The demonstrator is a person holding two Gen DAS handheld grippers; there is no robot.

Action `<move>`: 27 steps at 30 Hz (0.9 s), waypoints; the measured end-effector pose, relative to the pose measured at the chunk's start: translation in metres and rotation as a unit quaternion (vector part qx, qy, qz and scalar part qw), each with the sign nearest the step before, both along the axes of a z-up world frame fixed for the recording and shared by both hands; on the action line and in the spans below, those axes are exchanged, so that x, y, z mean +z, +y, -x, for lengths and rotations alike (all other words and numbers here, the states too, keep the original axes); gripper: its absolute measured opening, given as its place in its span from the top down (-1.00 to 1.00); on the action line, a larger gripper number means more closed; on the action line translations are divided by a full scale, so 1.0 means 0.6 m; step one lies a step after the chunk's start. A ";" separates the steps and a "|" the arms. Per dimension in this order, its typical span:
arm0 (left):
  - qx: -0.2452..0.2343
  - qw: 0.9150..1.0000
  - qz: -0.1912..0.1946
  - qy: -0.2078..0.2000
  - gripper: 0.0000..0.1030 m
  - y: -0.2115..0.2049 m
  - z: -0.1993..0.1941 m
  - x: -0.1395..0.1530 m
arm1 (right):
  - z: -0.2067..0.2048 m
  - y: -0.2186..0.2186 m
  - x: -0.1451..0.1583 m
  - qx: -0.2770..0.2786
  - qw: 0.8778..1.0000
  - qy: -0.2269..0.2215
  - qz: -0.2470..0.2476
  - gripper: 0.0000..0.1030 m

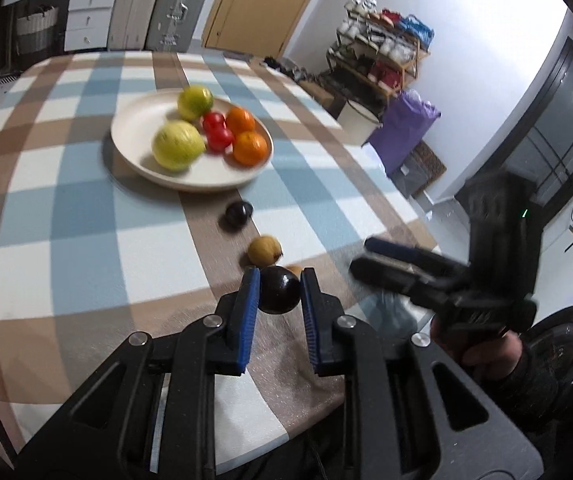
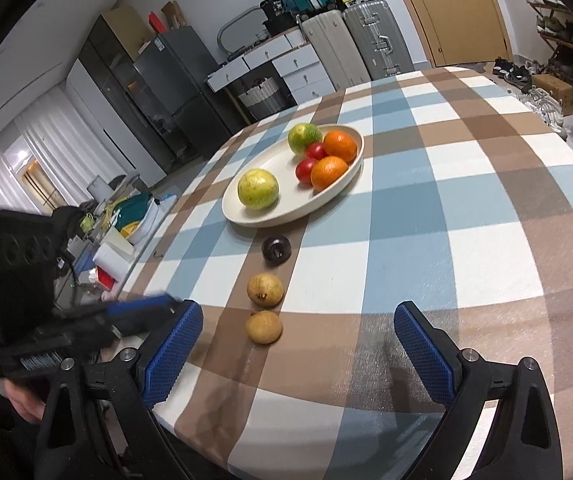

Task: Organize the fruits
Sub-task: 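Grasp the dark plum with the left gripper, then grasp a small brown kiwi with right gripper while left gripper holds the plum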

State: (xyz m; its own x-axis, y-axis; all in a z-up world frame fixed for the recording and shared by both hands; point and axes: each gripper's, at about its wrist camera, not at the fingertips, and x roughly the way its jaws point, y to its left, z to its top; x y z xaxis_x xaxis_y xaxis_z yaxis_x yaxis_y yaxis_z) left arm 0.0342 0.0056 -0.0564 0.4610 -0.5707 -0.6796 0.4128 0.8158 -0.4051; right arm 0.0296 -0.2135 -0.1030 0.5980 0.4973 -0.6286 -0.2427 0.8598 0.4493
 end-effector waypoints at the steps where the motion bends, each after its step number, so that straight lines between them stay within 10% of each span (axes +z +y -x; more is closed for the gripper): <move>1: 0.004 1.000 0.001 -0.005 0.65 0.006 0.000 0.008 | 0.000 0.004 -0.002 0.003 1.000 0.000 0.003 -0.91; 22: 0.021 0.999 0.015 -0.040 0.65 0.053 0.012 0.074 | 0.001 0.105 -0.032 0.072 0.993 -0.012 0.093 -0.01; 27: 0.022 0.999 0.013 -0.039 0.65 0.055 0.011 0.074 | -0.003 0.119 -0.041 0.078 0.990 -0.006 0.116 0.46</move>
State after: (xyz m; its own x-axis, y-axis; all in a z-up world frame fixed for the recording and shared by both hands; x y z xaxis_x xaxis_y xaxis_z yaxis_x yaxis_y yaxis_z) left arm 0.0277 0.0386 -0.0117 0.5373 -0.5662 -0.6251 0.4079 0.8231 -0.3950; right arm 0.0316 -0.1422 -0.1278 0.5337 0.4270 -0.7300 -0.3846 0.8913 0.2401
